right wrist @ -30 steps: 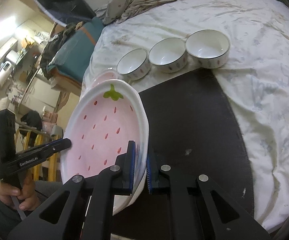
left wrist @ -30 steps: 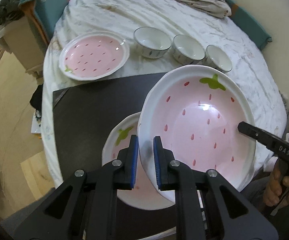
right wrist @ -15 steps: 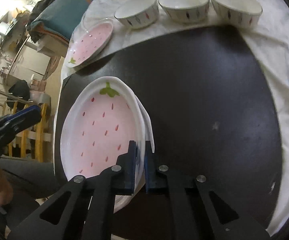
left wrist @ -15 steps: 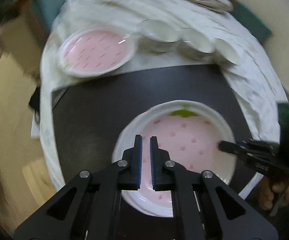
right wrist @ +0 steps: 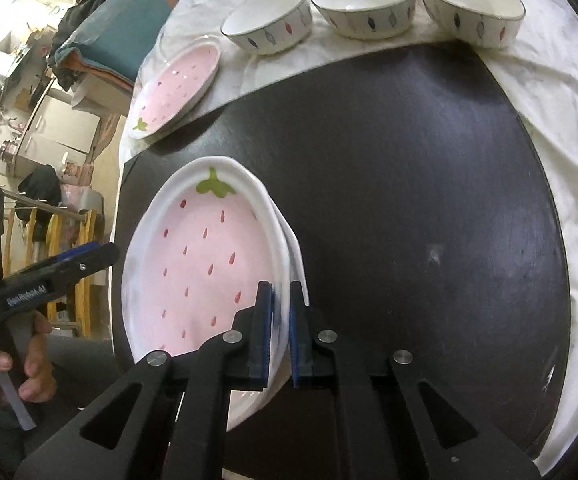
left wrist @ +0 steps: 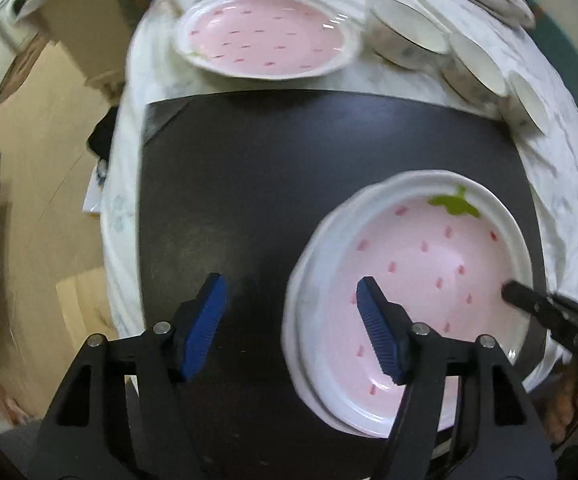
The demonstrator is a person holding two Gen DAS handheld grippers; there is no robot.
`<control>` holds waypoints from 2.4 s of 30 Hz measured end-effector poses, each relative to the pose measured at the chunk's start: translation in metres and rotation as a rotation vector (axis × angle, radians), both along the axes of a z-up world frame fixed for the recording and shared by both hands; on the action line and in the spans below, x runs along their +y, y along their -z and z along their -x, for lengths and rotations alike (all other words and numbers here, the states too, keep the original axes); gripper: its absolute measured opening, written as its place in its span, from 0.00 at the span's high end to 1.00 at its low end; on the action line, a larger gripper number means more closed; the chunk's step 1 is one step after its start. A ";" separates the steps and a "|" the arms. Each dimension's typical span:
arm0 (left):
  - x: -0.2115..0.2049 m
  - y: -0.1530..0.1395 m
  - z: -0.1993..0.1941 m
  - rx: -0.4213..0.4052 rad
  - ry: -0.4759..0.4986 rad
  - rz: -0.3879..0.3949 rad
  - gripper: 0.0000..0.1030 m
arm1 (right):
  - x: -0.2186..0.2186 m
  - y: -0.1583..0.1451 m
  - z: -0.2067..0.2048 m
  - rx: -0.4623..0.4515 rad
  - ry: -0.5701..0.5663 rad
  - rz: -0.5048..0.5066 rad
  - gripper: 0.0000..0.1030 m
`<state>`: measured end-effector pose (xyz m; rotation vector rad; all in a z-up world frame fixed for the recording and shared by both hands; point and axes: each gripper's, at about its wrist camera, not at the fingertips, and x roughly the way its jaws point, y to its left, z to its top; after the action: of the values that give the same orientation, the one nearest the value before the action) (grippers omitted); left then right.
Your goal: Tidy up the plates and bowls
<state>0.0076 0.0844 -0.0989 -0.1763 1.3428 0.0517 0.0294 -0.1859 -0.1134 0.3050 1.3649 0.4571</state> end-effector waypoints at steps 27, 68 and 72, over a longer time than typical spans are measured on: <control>0.009 0.033 0.006 0.123 -0.039 0.096 0.41 | 0.000 0.014 -0.004 0.088 0.029 0.028 0.27; -0.067 0.042 -0.035 0.043 0.122 0.034 0.59 | -0.025 0.018 -0.022 0.002 0.145 0.137 0.74; -0.062 0.037 -0.033 0.008 0.091 -0.022 0.50 | -0.024 0.014 -0.021 -0.013 0.153 0.159 0.74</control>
<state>0.0409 0.0227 -0.1356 -0.0962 1.3564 -0.0097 0.0504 -0.2098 -0.1272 0.2730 1.3458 0.2212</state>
